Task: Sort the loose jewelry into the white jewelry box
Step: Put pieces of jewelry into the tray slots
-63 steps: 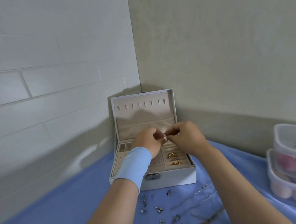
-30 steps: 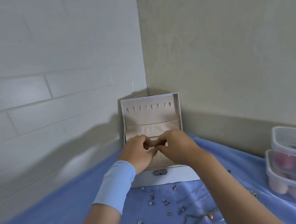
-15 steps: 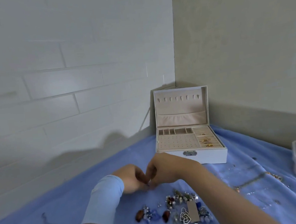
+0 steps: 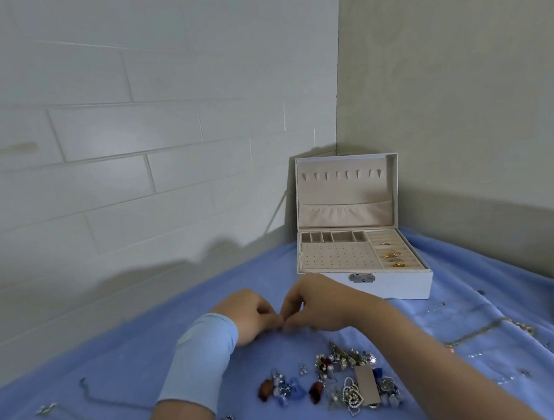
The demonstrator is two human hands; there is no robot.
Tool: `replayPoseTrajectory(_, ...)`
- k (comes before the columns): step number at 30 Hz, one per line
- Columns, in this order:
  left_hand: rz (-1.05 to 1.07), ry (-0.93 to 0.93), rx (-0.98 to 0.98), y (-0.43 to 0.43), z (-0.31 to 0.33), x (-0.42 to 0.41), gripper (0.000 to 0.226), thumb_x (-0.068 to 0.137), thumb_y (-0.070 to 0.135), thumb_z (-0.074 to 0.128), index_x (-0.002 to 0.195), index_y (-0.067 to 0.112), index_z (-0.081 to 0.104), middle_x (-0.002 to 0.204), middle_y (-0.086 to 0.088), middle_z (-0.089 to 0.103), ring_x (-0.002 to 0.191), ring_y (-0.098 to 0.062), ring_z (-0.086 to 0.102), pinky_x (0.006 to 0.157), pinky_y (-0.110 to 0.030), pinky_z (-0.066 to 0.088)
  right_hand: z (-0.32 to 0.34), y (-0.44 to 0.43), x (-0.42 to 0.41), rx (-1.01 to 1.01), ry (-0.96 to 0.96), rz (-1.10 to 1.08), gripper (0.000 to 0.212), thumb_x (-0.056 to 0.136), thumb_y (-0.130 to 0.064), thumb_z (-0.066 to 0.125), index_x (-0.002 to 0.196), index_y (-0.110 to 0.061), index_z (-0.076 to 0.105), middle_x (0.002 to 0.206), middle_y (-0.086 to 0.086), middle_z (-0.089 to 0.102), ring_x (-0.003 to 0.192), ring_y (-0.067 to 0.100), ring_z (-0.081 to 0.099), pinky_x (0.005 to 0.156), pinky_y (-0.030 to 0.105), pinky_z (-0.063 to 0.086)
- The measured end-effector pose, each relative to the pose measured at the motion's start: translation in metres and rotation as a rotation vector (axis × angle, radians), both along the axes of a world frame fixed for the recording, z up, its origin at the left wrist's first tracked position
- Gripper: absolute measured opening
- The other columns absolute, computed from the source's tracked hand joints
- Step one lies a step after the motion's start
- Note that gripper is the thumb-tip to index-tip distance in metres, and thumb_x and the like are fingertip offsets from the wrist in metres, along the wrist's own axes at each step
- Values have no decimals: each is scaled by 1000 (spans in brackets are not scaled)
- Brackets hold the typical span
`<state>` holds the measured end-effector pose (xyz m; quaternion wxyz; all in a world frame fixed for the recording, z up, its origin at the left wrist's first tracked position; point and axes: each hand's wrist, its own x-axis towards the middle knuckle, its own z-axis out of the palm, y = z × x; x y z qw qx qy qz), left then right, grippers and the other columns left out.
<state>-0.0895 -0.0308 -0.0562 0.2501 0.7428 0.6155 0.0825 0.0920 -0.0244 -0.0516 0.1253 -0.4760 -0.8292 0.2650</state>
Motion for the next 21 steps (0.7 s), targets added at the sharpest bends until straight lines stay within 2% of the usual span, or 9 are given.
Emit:
replayPoseTrajectory(1,4,-41,19,1,1,0,26,90,40,62,83,19,75,86,-1,73,74,-16,64,81,-34,53,2,1,4,-3,42,-13,11,87,-23,75,94,-17,81,64,-9,69,44,1,52,54,15,44)
replayPoseTrajectory(3,24,-185,55,2,2,3,26,94,36,58,82,20,74,85,2,74,76,-15,67,80,-33,56,6,3,12,-2,138,-65,9,87,-22,75,89,-17,81,56,0,66,41,7,47,48,15,40)
replayPoseTrajectory(6,60,-475,84,6,9,15,17,97,25,57,94,19,72,90,3,74,82,-12,70,73,-28,60,14,7,24,5,296,-145,7,86,-18,75,84,-15,81,65,3,72,48,11,53,49,17,43)
replayPoseTrajectory(9,120,-638,138,10,19,32,3,89,13,69,91,15,70,82,-1,74,72,-12,69,68,-29,60,20,10,35,-5,434,-206,5,86,-14,76,86,-12,80,76,2,77,50,14,54,47,19,42)
replayPoseTrajectory(13,128,-659,183,27,28,57,8,84,9,73,81,16,73,70,0,70,62,-11,63,63,-27,57,26,19,53,-1,521,-295,10,84,-13,79,93,-12,76,73,2,75,46,13,50,47,24,38)
replayPoseTrajectory(16,101,-630,215,44,34,77,10,83,11,73,80,20,76,75,-7,72,63,-13,62,62,-27,55,33,29,71,39,510,-359,9,83,-11,79,89,-17,77,73,3,75,48,15,54,49,27,45)
replayPoseTrajectory(18,78,-641,237,56,38,93,13,84,13,72,79,24,76,81,-10,73,64,-14,61,64,-29,56,38,37,87,97,500,-388,7,83,-10,79,86,-16,78,74,4,76,46,11,54,49,23,46)
replayPoseTrajectory(21,40,-653,267,73,43,118,10,87,16,69,87,23,76,78,0,73,67,-12,64,66,-28,57,43,52,111,146,549,-431,5,81,-13,82,80,-15,78,63,-2,71,44,10,52,48,23,44)
